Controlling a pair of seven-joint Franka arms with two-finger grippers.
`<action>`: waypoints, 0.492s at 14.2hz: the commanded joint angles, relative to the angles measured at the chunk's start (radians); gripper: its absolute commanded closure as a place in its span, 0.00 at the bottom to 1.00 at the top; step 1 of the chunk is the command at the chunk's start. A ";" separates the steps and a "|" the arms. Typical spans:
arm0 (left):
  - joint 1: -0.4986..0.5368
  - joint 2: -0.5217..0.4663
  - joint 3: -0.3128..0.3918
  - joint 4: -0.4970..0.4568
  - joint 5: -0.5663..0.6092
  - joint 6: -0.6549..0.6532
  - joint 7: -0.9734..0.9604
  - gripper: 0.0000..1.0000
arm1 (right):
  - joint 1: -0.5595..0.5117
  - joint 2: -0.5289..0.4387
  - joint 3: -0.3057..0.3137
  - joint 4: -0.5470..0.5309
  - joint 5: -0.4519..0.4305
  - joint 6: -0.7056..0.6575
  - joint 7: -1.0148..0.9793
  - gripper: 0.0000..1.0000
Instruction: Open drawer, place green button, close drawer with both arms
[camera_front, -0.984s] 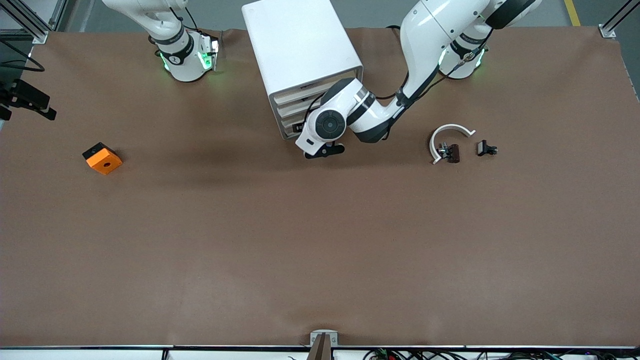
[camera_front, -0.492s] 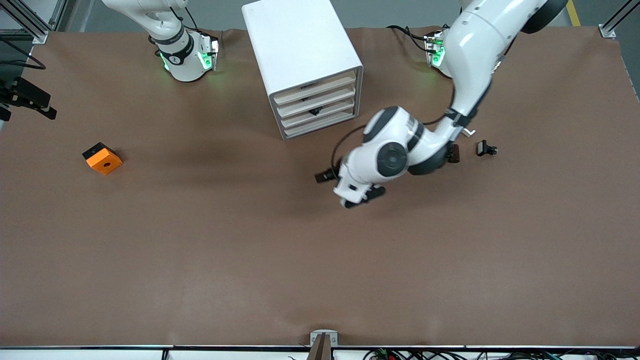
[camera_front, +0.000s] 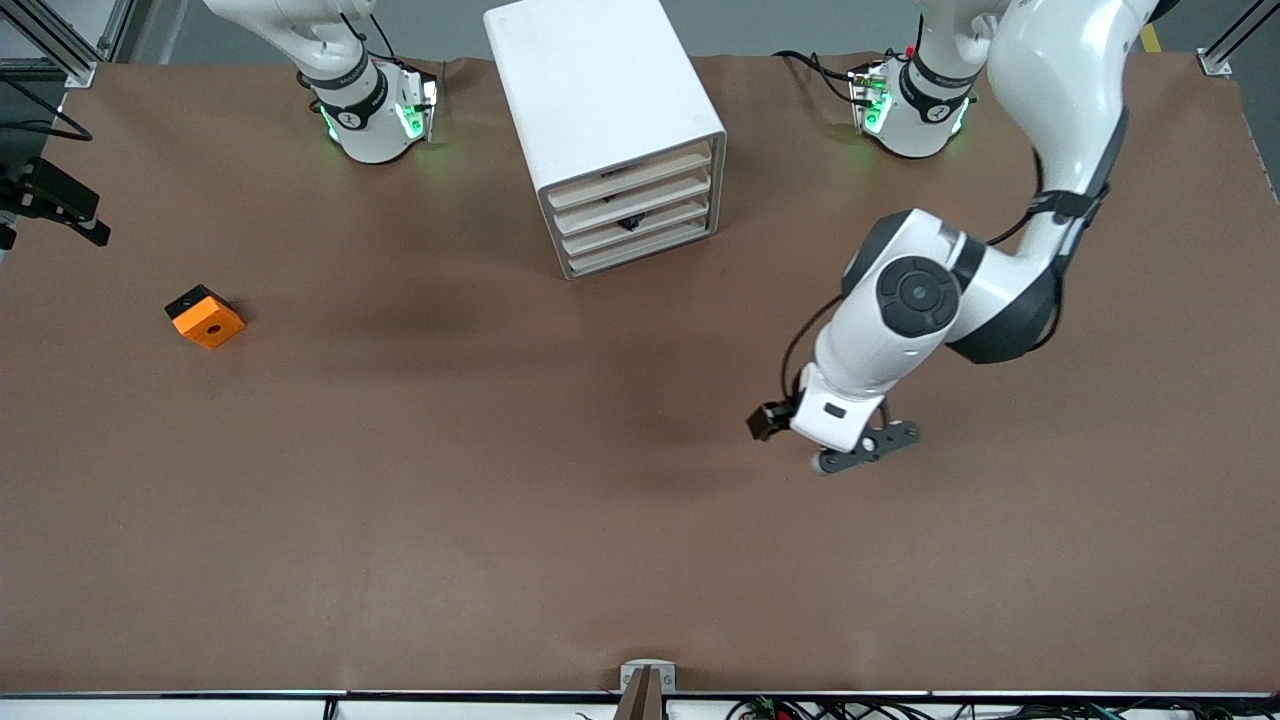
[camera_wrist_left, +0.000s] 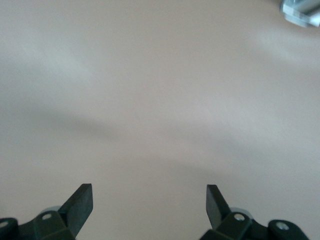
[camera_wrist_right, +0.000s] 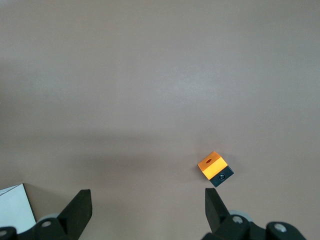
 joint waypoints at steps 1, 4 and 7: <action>0.090 -0.075 -0.010 -0.016 0.045 -0.040 0.109 0.00 | 0.006 -0.025 -0.001 -0.021 -0.016 0.012 -0.022 0.00; 0.158 -0.156 -0.007 0.002 0.031 -0.120 0.192 0.00 | 0.006 -0.027 -0.003 -0.023 -0.016 0.010 -0.030 0.00; 0.216 -0.189 -0.014 0.102 0.024 -0.299 0.205 0.00 | 0.004 -0.027 -0.003 -0.025 -0.016 0.007 -0.030 0.00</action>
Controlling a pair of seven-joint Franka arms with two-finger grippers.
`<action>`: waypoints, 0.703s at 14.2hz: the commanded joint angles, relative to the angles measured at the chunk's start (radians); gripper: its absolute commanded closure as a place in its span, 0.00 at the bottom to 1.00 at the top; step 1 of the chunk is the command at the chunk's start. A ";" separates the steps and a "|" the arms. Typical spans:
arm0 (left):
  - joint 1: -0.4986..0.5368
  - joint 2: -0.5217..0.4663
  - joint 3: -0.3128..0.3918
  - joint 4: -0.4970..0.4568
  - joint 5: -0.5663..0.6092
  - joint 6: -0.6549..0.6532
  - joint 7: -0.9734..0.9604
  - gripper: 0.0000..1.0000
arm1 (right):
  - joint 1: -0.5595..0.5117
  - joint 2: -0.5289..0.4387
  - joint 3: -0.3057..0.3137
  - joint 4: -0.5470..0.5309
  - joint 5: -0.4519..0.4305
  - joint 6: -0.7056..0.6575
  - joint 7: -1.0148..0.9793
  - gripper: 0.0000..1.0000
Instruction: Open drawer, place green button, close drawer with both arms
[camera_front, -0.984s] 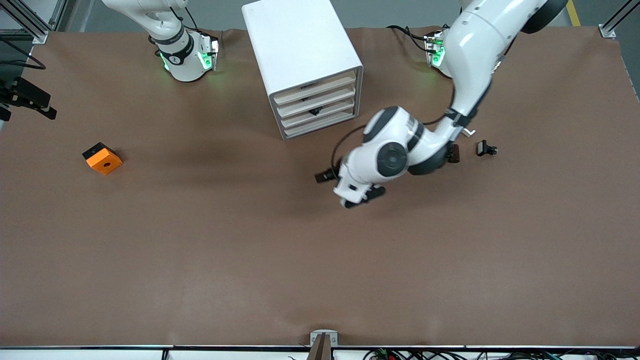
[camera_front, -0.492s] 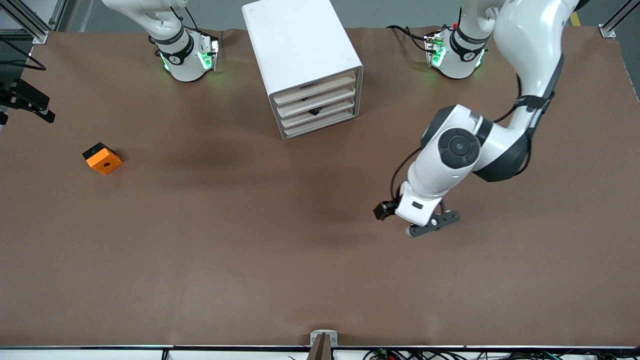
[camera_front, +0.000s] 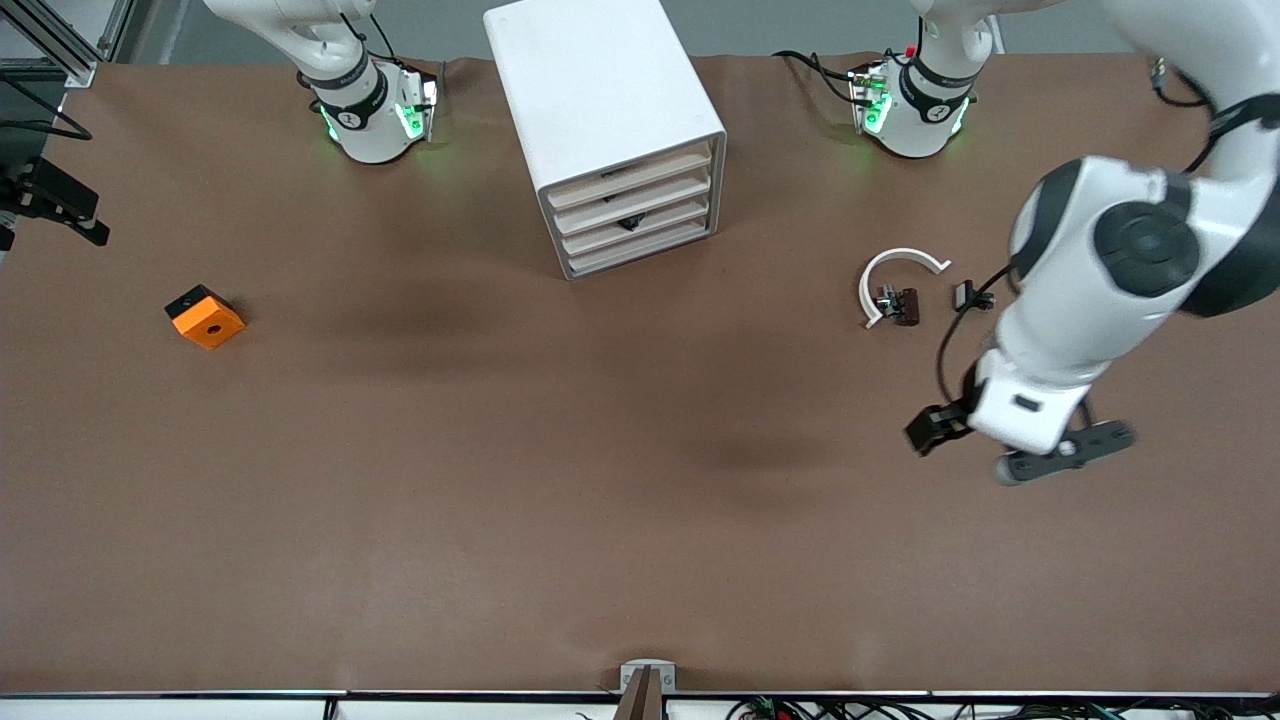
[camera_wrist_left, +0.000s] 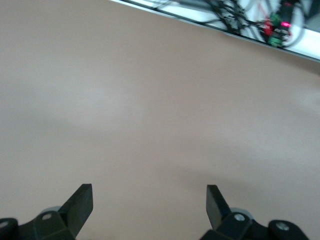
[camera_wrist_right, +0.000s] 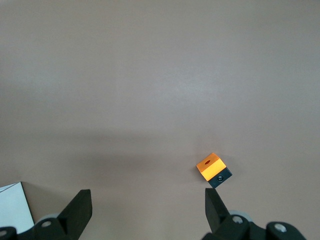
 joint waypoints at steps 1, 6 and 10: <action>0.034 -0.028 -0.013 0.088 -0.028 -0.135 0.018 0.00 | 0.004 -0.027 -0.002 -0.024 -0.013 0.006 -0.013 0.00; 0.098 -0.108 -0.013 0.104 -0.072 -0.249 0.162 0.00 | 0.006 -0.030 -0.002 -0.026 -0.013 0.003 -0.013 0.00; 0.072 -0.207 0.091 0.063 -0.161 -0.286 0.418 0.00 | 0.007 -0.031 0.000 -0.026 -0.013 0.000 -0.013 0.00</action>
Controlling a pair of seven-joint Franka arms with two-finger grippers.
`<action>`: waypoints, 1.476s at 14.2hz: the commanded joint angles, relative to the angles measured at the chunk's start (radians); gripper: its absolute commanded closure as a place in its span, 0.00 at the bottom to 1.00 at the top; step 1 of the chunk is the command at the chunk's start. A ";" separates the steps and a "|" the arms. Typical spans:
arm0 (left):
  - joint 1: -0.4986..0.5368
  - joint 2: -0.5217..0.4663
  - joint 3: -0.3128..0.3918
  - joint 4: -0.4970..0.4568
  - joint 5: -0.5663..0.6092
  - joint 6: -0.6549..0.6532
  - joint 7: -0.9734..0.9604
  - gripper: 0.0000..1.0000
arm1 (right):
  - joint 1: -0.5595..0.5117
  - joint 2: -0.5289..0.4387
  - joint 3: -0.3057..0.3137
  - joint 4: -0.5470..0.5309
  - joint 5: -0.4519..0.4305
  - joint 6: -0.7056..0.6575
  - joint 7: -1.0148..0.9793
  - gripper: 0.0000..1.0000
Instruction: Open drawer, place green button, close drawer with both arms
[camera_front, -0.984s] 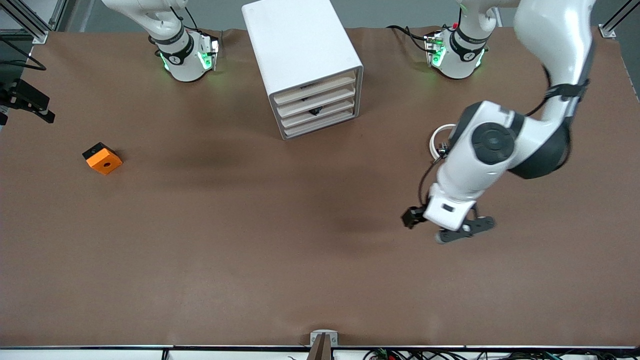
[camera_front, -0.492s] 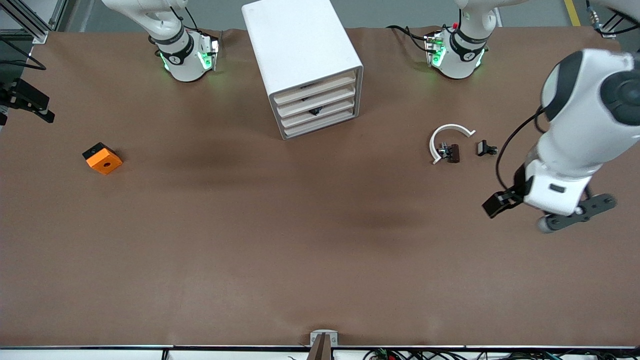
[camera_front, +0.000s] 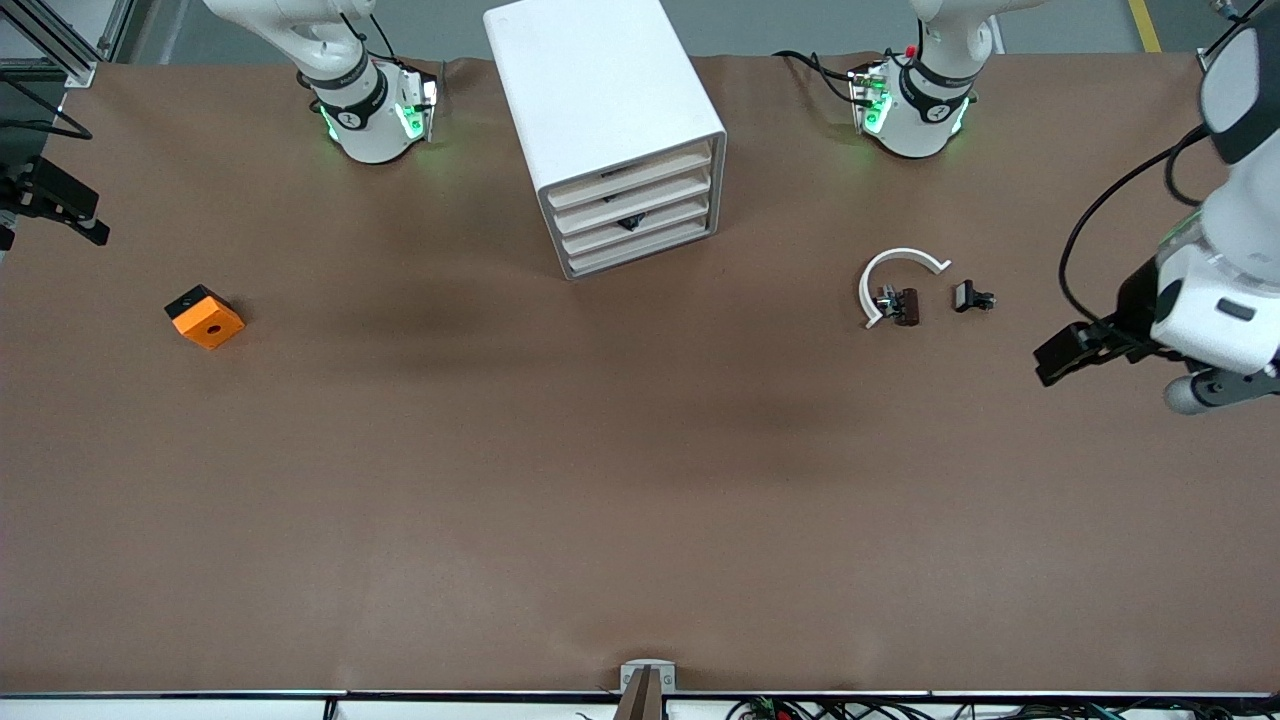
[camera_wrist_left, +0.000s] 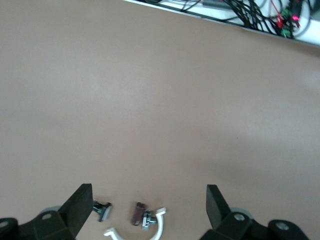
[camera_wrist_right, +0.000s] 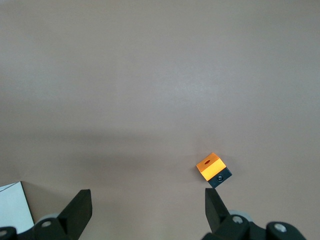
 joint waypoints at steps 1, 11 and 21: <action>-0.054 -0.107 0.110 -0.064 -0.035 -0.068 0.161 0.00 | 0.006 -0.030 -0.001 -0.026 -0.012 0.001 -0.011 0.00; -0.211 -0.327 0.340 -0.266 -0.141 -0.073 0.252 0.00 | 0.003 -0.036 -0.004 -0.028 0.002 -0.028 0.000 0.00; -0.204 -0.330 0.365 -0.243 -0.141 -0.108 0.278 0.00 | -0.004 -0.044 -0.007 -0.028 0.038 -0.041 0.009 0.00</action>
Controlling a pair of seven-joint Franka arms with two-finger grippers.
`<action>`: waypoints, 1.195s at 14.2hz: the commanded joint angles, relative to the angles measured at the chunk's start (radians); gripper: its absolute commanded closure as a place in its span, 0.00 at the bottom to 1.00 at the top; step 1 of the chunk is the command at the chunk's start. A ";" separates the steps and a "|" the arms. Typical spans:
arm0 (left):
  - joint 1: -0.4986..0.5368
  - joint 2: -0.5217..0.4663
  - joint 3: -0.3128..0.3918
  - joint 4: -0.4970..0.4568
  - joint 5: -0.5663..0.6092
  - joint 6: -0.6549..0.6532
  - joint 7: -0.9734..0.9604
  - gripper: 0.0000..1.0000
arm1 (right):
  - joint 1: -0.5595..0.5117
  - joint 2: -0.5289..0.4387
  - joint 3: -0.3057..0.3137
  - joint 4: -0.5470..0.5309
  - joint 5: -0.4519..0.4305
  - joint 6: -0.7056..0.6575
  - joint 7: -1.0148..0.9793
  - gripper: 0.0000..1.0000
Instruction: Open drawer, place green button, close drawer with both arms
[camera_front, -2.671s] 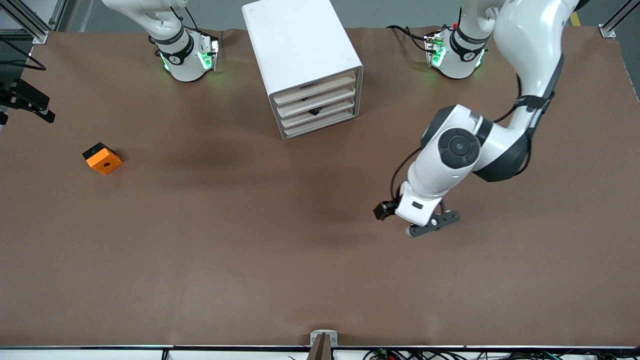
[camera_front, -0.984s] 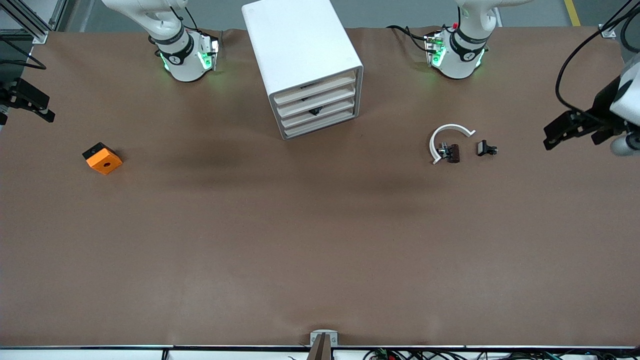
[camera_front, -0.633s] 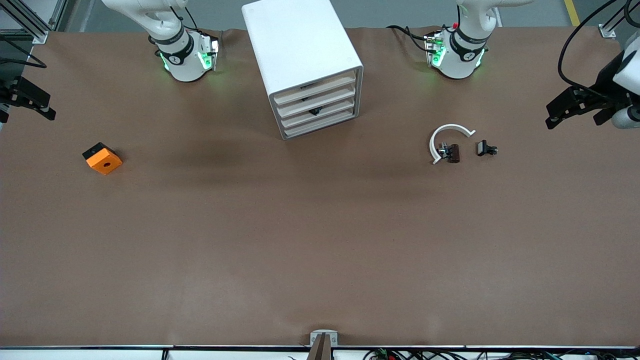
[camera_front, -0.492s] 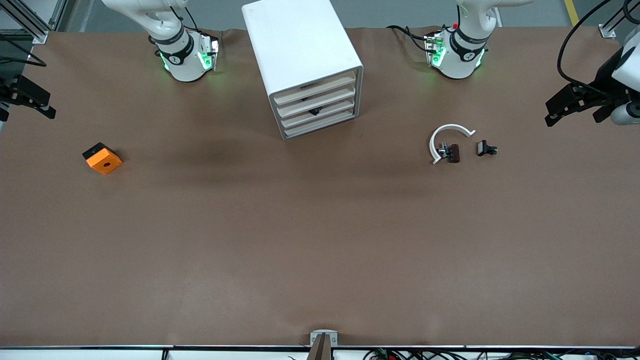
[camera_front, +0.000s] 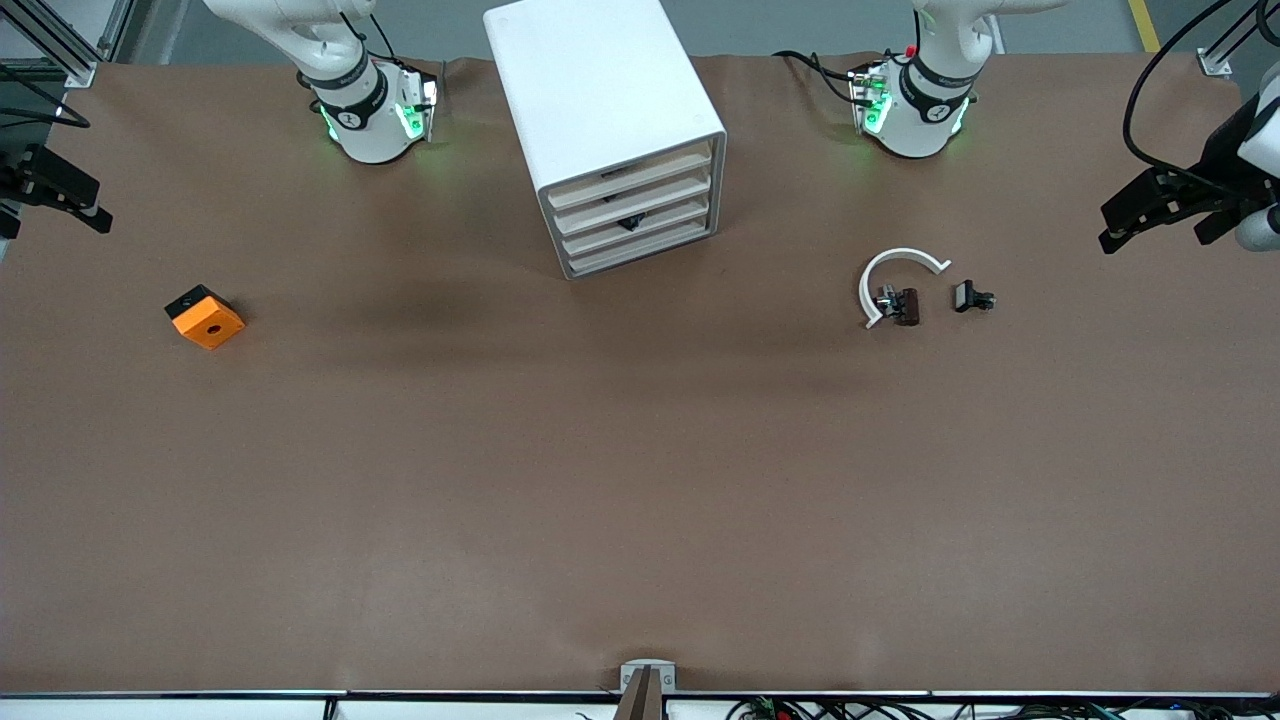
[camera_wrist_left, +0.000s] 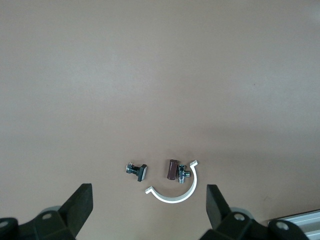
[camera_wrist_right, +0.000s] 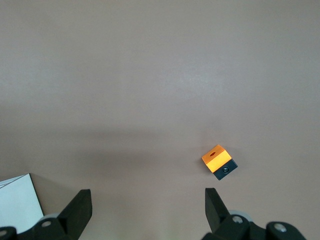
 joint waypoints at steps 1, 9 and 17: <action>-0.004 -0.020 0.023 -0.002 -0.014 -0.026 0.067 0.00 | -0.003 -0.030 0.003 -0.024 0.014 -0.003 0.006 0.00; 0.002 -0.043 0.019 -0.025 -0.017 -0.046 0.079 0.00 | -0.001 -0.034 0.006 -0.024 0.007 -0.006 0.028 0.00; -0.003 -0.036 -0.019 -0.022 -0.020 -0.047 0.052 0.00 | 0.002 -0.041 0.007 -0.026 0.005 -0.014 0.054 0.00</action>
